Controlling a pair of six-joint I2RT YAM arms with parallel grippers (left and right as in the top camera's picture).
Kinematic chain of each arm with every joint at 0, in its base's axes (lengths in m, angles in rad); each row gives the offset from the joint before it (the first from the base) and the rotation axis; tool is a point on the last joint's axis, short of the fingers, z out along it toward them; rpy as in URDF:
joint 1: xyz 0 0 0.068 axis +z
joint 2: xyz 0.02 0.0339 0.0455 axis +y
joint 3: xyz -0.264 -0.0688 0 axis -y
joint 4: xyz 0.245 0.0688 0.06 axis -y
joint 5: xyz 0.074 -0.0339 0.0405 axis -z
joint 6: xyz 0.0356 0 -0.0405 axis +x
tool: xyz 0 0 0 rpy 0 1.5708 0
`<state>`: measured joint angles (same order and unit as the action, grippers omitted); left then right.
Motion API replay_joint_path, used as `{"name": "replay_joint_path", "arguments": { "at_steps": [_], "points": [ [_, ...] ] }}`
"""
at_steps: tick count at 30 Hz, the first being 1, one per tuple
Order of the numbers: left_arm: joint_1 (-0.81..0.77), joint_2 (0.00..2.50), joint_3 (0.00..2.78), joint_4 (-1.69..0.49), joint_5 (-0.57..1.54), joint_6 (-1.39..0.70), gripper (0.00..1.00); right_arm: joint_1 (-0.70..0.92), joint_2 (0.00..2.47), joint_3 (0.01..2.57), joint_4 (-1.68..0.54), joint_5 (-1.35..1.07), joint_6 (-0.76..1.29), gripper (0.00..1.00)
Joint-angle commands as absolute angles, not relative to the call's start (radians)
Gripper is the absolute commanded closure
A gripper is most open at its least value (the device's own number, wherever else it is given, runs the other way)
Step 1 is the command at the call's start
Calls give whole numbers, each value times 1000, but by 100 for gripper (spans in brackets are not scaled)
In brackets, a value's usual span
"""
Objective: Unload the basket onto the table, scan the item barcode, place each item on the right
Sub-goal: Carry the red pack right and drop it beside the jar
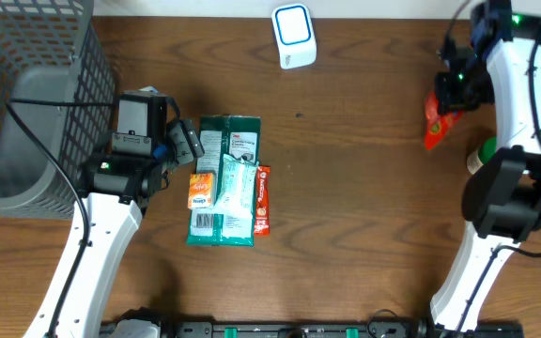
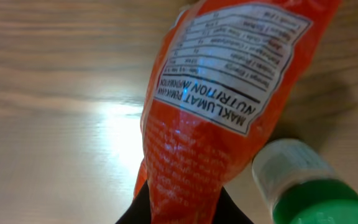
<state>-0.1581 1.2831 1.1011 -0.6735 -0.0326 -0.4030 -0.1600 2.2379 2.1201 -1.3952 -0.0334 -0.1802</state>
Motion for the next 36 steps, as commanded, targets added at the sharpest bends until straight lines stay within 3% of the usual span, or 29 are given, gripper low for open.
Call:
{"name": "replay_joint_path", "arguments": {
  "at_steps": [1, 5, 7, 9, 18, 26, 27, 29, 32, 36],
  "points": [
    [-154, 1287, 1105, -674, -42, -394, 16, -198, 2244, 2036, -1335, -65, -172, 98],
    [-154, 1287, 1105, -674, -42, -394, 16, -225, 2244, 2015, -1319, -57, -172, 64],
    [-154, 1287, 1105, -674, -42, -394, 16, -231, 2243, 2016, -1324, -57, -172, 24],
    [-154, 1287, 1105, -674, -42, -394, 16, -232, 2243, 2016, -1328, -41, -171, 1],
    [-154, 1287, 1105, -674, -42, -394, 16, -205, 2177, 2110, -1375, -51, -154, 1],
    [-154, 1287, 1105, -674, -42, -394, 16, -172, 2102, 2117, -1443, -611, -153, 1],
    [-154, 1287, 1105, -674, -42, -394, 16, -167, 2102, 2117, -1455, -647, -153, 4],
    [-154, 1287, 1105, -674, -42, -394, 16, -138, 2103, 2104, -1462, -690, -149, 22],
    [-154, 1287, 1105, -674, -42, -394, 16, -78, 2103, 2080, -1459, -690, -147, 37],
    [-154, 1287, 1105, -674, -42, -394, 16, 47, 2103, 2033, -1441, -673, -102, 40]
  ]
}}
